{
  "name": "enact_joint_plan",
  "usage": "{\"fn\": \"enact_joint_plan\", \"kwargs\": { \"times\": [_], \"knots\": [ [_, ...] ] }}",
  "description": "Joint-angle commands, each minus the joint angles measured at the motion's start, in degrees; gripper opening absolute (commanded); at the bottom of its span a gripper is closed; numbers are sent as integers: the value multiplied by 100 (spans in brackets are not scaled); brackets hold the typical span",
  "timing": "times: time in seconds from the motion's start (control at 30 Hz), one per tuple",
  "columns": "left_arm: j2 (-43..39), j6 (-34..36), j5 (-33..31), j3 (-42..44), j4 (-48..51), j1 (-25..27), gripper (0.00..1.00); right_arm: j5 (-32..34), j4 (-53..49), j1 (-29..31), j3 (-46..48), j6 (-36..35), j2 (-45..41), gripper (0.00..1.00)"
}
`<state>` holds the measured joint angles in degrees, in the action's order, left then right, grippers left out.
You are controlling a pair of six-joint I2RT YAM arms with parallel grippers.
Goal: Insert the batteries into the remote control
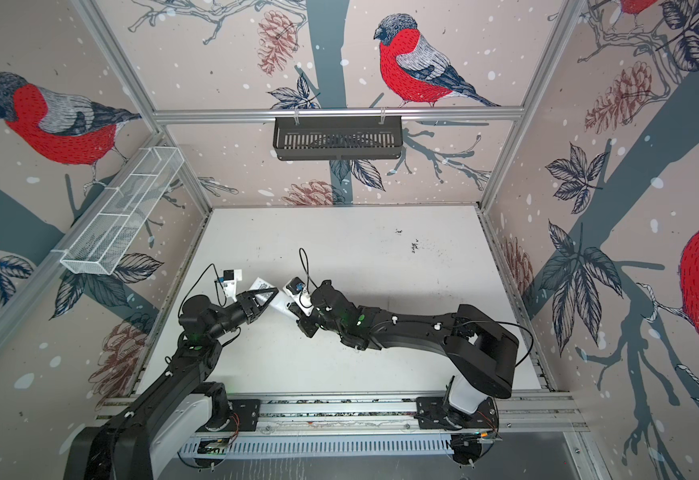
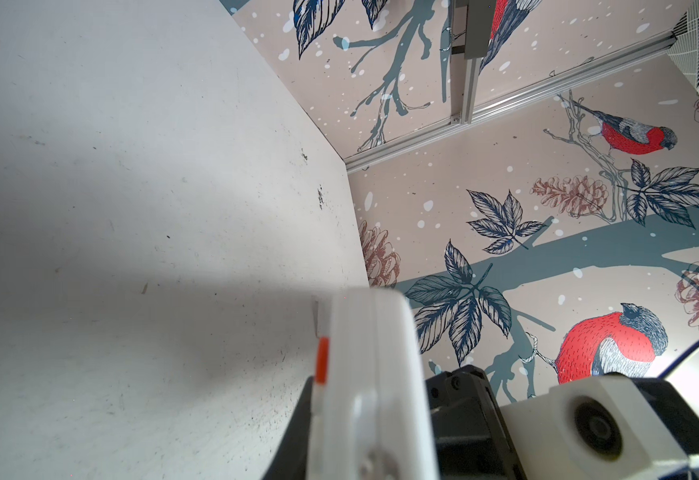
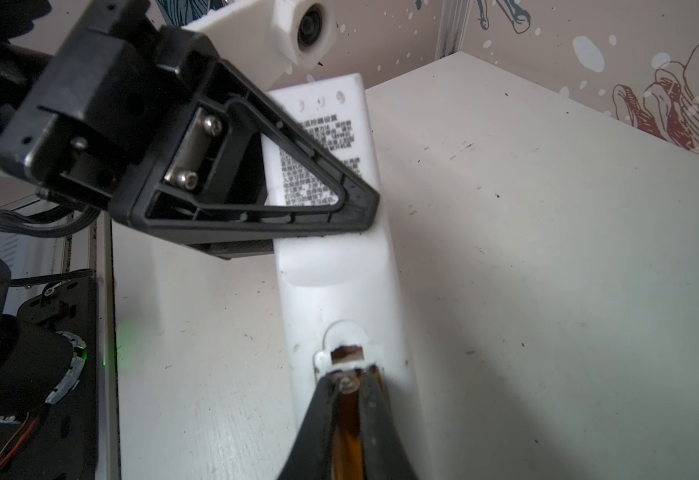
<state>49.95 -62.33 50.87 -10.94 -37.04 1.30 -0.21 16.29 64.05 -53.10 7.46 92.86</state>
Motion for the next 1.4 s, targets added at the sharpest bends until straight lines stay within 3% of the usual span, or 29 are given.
{"fn": "enact_joint_plan", "kwargs": {
  "times": [0.0,0.27,0.63,0.77,0.8,0.83,1.07,1.37],
  "knots": [
    [-146,-670,1280,-170,-2018,9,0,454,-2048,-32,39,-60,47,19],
    [-222,-102,1166,-325,-1157,12,0,33,-2012,-77,-187,-209,-371,25],
    [-186,292,1049,-437,-634,150,0,-1391,-1700,-701,101,-147,-1367,53],
    [-197,343,1065,-470,-605,354,0,-2222,-1621,-1133,35,164,-1375,68],
    [-199,365,1066,-474,-591,395,0,-2616,-1584,-1254,-5,227,-1322,90],
    [-216,383,1057,-474,-561,429,0,-2830,-1564,-1334,-44,283,-1295,100],
    [-303,616,925,-506,-284,565,0,-3865,-1278,-1570,-89,574,-1187,99],
    [-317,748,863,-527,-98,582,0,-4568,-763,-1685,-239,1515,-732,99]
  ]
}}
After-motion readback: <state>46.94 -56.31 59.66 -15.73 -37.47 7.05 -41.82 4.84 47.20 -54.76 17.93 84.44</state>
